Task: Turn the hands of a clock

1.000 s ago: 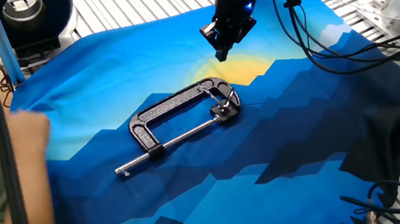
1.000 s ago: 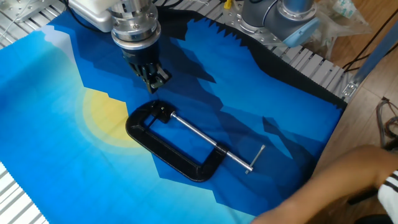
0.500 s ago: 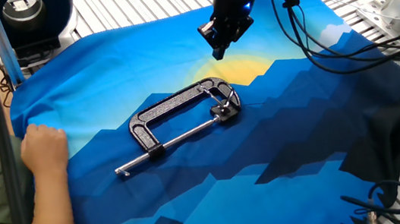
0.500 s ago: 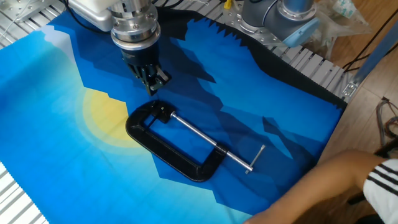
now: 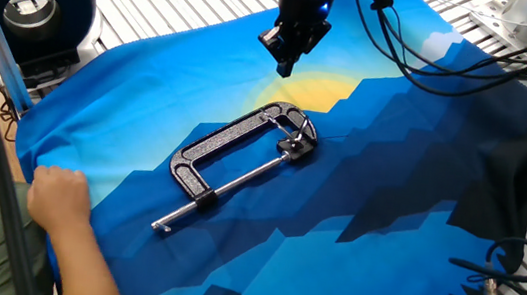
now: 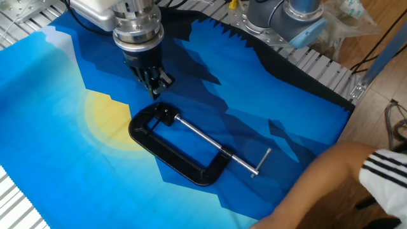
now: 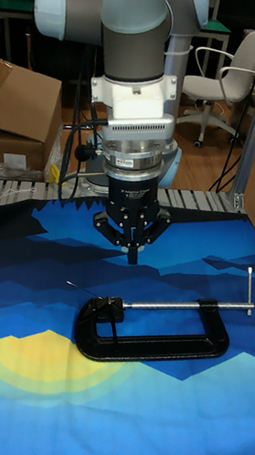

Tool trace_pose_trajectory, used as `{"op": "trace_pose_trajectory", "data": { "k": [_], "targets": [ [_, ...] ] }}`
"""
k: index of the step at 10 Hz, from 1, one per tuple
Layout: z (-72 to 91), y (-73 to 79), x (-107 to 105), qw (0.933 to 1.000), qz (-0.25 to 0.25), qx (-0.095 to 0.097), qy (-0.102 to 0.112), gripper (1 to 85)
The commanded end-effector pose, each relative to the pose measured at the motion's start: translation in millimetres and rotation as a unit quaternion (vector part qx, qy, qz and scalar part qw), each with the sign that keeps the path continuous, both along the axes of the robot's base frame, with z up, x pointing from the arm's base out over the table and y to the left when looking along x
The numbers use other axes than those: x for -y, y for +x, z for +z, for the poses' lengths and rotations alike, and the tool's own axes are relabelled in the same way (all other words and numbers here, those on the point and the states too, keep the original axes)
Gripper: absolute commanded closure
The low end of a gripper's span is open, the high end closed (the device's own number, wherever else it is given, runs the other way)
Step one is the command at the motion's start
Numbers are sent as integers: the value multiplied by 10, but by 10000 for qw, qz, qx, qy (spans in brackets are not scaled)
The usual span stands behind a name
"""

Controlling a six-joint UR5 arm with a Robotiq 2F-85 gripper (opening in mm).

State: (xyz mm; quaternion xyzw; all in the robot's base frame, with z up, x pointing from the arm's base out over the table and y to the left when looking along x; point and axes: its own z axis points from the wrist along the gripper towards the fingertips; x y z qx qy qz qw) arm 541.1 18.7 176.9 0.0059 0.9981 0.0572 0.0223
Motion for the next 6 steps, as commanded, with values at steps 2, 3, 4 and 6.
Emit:
{"op": "trace_pose_trajectory", "data": {
  "k": [2,3,4,6],
  "targets": [
    [16,-27,-22,10000,34,-48,54,843],
    [13,-3,5,10000,22,-3,1,843],
    [15,13,-2,10000,3,26,17,843],
    [15,13,2,10000,49,31,7,843]
  ]
}}
